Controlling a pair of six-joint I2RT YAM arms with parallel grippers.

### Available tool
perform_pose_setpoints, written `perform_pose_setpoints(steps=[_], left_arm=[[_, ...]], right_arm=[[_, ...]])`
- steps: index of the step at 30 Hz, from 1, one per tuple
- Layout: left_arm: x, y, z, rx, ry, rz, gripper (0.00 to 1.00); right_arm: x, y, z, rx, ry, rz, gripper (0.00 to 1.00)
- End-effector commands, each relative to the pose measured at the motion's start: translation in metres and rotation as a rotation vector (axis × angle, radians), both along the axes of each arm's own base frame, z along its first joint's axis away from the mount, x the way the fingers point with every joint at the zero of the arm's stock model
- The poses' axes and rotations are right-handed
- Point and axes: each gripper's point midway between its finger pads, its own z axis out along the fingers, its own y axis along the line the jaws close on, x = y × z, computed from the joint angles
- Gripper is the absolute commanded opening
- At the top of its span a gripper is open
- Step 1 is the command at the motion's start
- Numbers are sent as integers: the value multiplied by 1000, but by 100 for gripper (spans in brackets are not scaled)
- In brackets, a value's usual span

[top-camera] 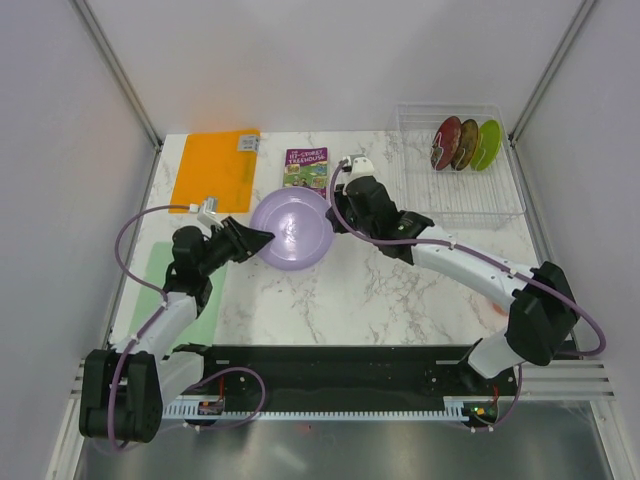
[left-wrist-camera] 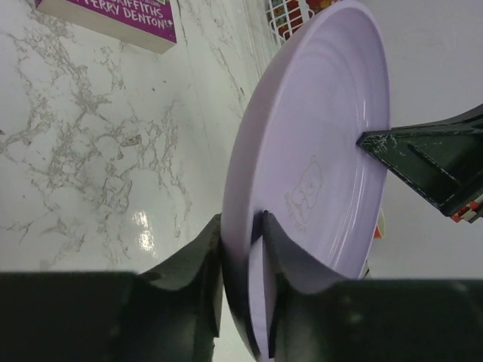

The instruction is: Unload the plates from the dish rack

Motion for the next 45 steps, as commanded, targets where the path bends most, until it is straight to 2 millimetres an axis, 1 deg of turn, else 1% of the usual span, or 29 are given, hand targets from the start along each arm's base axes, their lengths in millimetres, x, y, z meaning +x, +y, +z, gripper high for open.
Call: perform_pose_setpoints(steps=[1, 2, 3, 4, 7, 8, 9, 12, 16, 17, 19, 20, 21, 22, 24, 25, 27, 28, 29, 30, 31, 32, 33, 35, 37, 39, 40, 41, 45], left_arm=[[2, -2, 3, -4, -22, -13, 21], [3, -2, 2, -3, -19, -11, 14], [4, -1, 1, -2, -13, -8, 2], [3, 0, -4, 8, 7, -6, 2], [7, 11, -14, 72, 40, 60, 2], [11, 26, -28, 125, 118, 150, 2], [11, 35, -37, 162, 159, 191, 2], [10, 56, -59, 279, 219, 270, 2], [5, 62, -81, 309, 279, 293, 2], [4, 63, -90, 318, 310, 292, 2], [3, 62, -99, 329, 333, 282, 2], [2, 62, -105, 332, 352, 273, 2], [1, 62, -115, 340, 381, 268, 2], [-1, 63, -122, 350, 401, 271, 2], [-5, 67, -137, 368, 445, 288, 2], [-3, 67, -137, 365, 439, 286, 2], [-3, 65, -139, 362, 455, 277, 2], [-5, 67, -141, 369, 482, 289, 2], [-6, 71, -144, 382, 493, 308, 4], [-7, 74, -145, 386, 506, 322, 15], [-8, 76, -146, 394, 524, 333, 18], [-10, 79, -147, 406, 540, 348, 27], [-11, 80, -148, 406, 551, 360, 48], [-13, 84, -145, 413, 554, 380, 62], [-12, 86, -140, 415, 542, 393, 84], [-15, 88, -138, 427, 557, 396, 94], [-14, 89, -134, 428, 554, 403, 94], [-13, 91, -129, 432, 543, 415, 94], [-13, 101, -109, 463, 506, 457, 95]], right_arm=[[-8, 22, 48, 173, -50, 67, 6], [-8, 22, 47, 176, -46, 67, 7], [-8, 20, 46, 169, -48, 60, 9], [-7, 17, 44, 157, -51, 49, 11], [4, -12, 41, 45, -88, -65, 63], [14, -30, 48, -28, -138, -140, 79], [16, -46, 45, -93, -134, -184, 80], [31, -88, 56, -226, -175, -308, 84], [47, -121, 73, -251, -196, -367, 85], [54, -136, 76, -255, -198, -399, 85], [61, -150, 85, -253, -205, -421, 86], [68, -165, 87, -261, -202, -457, 86], [72, -173, 88, -267, -199, -470, 86], [76, -181, 97, -271, -213, -490, 87], [85, -200, 98, -308, -206, -530, 88], [89, -208, 109, -319, -222, -557, 89], [100, -227, 108, -353, -210, -608, 91], [105, -233, 115, -354, -221, -633, 91], [114, -248, 107, -389, -199, -671, 91], [119, -254, 106, -403, -190, -689, 91], [125, -261, 113, -408, -198, -719, 91], [133, -273, 102, -440, -167, -743, 91], [138, -278, 100, -443, -161, -757, 91], [151, -291, 94, -437, -141, -783, 92], [162, -303, 87, -442, -126, -808, 92], [169, -308, 82, -443, -115, -808, 92], [175, -309, 83, -440, -119, -809, 92], [184, -313, 72, -450, -102, -807, 92], [212, -324, 54, -499, -85, -815, 91]])
